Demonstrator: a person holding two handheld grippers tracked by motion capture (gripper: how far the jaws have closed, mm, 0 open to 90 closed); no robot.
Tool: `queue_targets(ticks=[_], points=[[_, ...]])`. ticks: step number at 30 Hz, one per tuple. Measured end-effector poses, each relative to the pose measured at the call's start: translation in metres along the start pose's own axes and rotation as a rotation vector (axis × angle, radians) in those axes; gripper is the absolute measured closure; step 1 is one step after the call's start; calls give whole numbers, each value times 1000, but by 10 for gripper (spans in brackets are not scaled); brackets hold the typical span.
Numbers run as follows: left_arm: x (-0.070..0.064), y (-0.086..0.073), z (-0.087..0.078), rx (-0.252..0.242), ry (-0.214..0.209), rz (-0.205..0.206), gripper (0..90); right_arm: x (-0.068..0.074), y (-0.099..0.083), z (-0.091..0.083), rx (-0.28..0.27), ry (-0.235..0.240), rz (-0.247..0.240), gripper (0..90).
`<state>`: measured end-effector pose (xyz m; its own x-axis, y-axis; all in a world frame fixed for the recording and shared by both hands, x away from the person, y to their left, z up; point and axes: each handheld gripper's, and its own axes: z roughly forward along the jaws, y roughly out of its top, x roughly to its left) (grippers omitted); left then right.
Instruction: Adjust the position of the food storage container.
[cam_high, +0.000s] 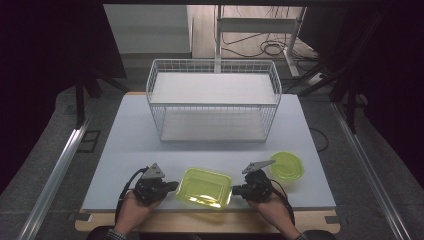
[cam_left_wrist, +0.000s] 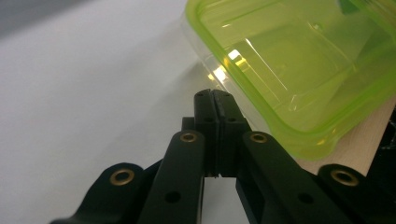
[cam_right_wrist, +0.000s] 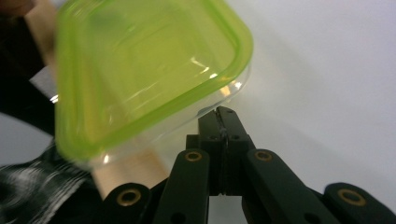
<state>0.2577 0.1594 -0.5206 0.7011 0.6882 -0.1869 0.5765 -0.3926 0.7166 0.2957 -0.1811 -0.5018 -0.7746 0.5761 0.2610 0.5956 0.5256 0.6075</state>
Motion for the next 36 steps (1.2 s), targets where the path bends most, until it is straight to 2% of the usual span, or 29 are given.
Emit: queue_targets(ticks=[1,4,5,11,18,20,22,23,24,25,28,29,30,31,32,33,36], points=[[-4,3,2,-9,-8,3,893,-7,5,-1,-6,-17,8,893],[-7,6,3,-24,-20,0,892,-13,11,-1,-4,-39,12,893],[-9,7,4,-28,-26,1,892,-20,15,0,-8,-50,20,892],[-13,8,6,-27,-44,6,889,-35,25,5,2,-85,35,891],[-16,8,7,-28,-54,14,882,-44,37,16,15,-113,36,891],[-17,8,6,-31,-54,16,873,-45,40,19,23,-131,27,887],[-17,7,4,-36,-48,17,866,-41,40,18,28,-169,-5,876],[-16,6,1,-45,-36,15,853,-37,38,15,30,-201,-28,862],[-16,6,1,-45,-36,15,841,-37,38,15,30,-201,-28,862],[-15,5,-1,-49,-27,16,823,-34,35,7,24,-238,-51,842],[-12,1,-7,-65,-11,12,757,-35,28,-3,-2,-231,-37,819],[-10,-2,-12,-74,9,11,722,-35,25,-7,-10,-226,-35,809],[-10,-2,-12,-74,9,11,678,-35,25,-7,-10,-226,-35,809],[-8,-4,-15,-80,31,12,637,-34,20,-13,-32,-211,-27,787],[-8,-4,-15,-80,31,12,602,-34,20,-13,-32,-211,-27,787],[-7,-6,-17,-84,54,13,566,-34,15,-20,-54,-202,-19,765],[-6,-7,-18,-82,67,15,482,-31,11,-28,-77,-200,-21,741]])
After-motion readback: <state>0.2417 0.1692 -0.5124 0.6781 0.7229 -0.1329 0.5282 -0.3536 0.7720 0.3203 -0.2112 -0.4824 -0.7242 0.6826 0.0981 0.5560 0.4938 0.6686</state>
